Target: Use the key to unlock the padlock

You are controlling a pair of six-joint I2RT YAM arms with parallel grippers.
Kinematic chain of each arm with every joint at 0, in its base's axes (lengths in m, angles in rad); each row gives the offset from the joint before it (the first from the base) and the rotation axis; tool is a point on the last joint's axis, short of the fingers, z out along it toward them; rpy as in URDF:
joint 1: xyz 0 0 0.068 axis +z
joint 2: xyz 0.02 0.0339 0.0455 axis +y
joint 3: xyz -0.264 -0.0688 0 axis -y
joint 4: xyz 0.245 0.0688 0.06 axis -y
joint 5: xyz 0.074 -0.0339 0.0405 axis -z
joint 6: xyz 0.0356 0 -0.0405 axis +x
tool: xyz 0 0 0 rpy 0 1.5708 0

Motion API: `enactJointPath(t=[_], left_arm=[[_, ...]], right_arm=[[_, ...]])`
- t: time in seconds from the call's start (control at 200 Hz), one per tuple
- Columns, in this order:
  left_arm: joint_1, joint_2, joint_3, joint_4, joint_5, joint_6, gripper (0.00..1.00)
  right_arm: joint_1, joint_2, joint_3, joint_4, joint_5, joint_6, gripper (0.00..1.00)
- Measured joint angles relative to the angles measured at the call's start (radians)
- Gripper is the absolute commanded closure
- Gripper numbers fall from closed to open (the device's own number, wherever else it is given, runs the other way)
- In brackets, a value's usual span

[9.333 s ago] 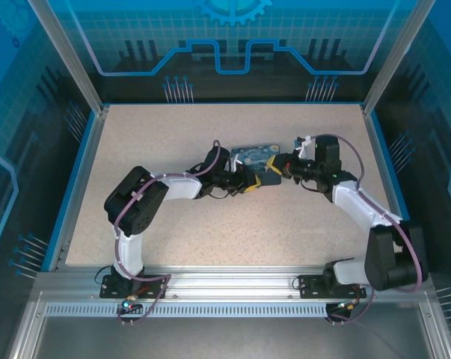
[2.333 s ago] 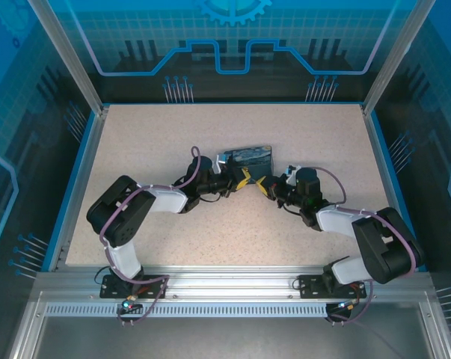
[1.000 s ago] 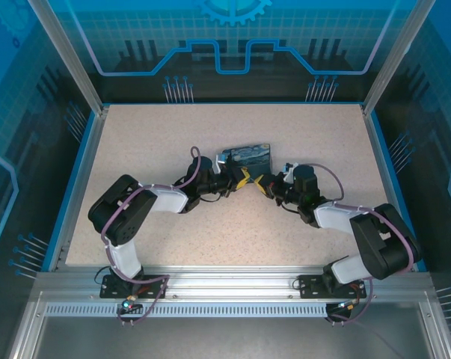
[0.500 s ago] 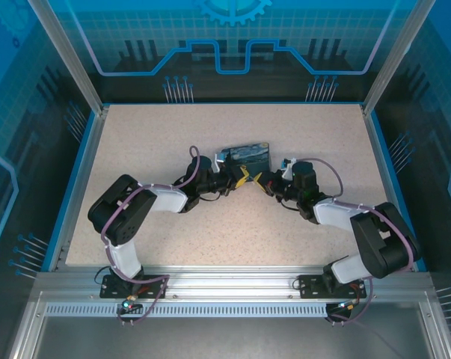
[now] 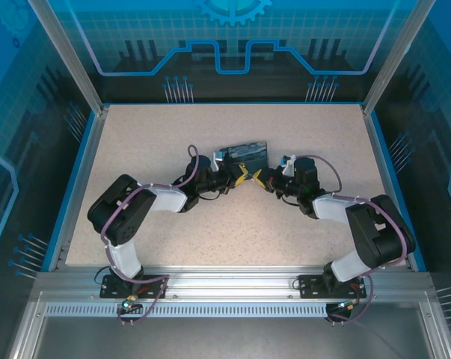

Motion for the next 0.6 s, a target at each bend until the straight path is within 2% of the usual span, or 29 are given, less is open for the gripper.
enactJointPath(t=[0.33, 0.6], left_arm=[[-0.002, 0.001, 0.000, -0.008, 0.006, -0.004, 1.00], [-0.002, 0.003, 0.000, -0.008, -0.002, -0.018, 1.00]], right_arm=[[-0.017, 0.087, 0.026, 0.069, -0.097, -0.035, 1.00], [-0.012, 0.093, 0.026, 0.085, -0.084, -0.011, 1.00]])
